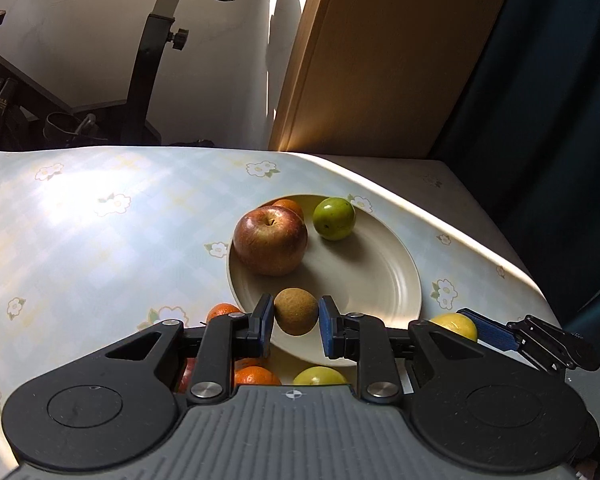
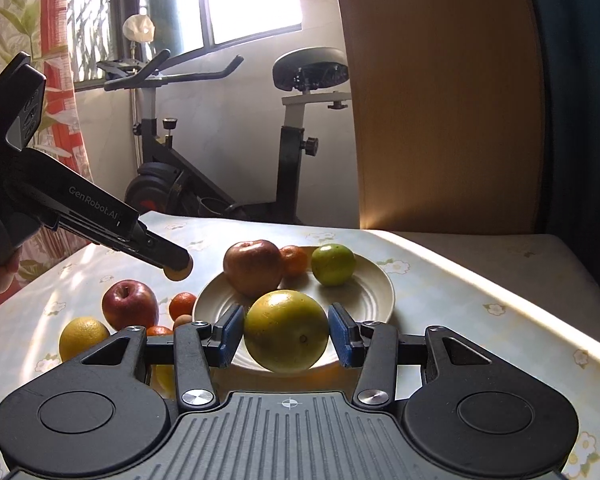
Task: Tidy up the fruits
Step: 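Carry the green citrus and brown fruit over the cream plate with both grippers, then open both grippers to set the fruits on the plate, then move the left gripper back toward the yellow lemon in the pile, then close the left gripper around the yellow lemon and lift it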
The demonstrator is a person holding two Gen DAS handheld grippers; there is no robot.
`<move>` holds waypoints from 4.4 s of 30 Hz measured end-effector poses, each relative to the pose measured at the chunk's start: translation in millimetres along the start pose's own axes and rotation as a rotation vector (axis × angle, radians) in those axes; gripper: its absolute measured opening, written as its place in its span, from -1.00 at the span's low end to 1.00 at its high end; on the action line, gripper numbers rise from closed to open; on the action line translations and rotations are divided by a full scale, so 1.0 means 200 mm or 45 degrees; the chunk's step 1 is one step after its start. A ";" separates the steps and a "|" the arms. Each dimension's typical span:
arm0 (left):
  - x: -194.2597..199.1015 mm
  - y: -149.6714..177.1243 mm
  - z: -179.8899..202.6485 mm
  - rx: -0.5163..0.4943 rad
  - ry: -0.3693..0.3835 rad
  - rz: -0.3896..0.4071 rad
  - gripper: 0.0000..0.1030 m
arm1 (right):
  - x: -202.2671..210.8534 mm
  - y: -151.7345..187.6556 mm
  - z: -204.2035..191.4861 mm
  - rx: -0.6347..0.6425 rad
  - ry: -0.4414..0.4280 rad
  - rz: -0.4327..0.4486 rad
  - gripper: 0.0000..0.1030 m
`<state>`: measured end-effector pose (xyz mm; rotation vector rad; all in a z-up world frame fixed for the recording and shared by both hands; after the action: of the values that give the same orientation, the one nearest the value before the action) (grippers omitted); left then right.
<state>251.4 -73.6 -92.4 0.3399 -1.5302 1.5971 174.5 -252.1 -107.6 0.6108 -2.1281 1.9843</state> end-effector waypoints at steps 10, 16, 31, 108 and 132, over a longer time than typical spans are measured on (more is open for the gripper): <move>-0.27 -0.02 -0.01 -0.061 -0.058 -0.115 -0.50 | -0.38 -0.10 0.21 0.043 0.081 -0.127 -0.17; -0.37 -0.01 -0.05 -0.081 -0.099 -0.158 -0.50 | -0.55 -0.05 0.25 0.062 0.089 -0.193 -0.17; -0.43 -0.03 -0.07 -0.098 -0.078 -0.175 -0.48 | -0.70 -0.10 0.26 0.070 0.060 -0.200 -0.11; 0.22 0.46 -0.14 0.145 0.175 -0.109 -0.14 | 0.06 0.43 -0.40 0.109 -0.056 -0.305 0.02; 0.09 0.43 -0.11 0.295 0.320 -0.160 -0.14 | 0.00 0.41 -0.45 0.100 -0.147 -0.290 -0.10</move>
<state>186.5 -34.2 -141.3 0.3408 -1.1164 1.6523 127.3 -160.2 -174.1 0.9561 -1.9472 1.9568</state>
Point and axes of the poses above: each gripper's, at about its wrist camera, not at the fingertips, and x roughly against the way its jaws point, z to its right, y to its underside, the point moved 3 cm from there along -x, roughly the way its jaws point, and after that the axes turned 2 degrees about z, right-handed, at the moved point
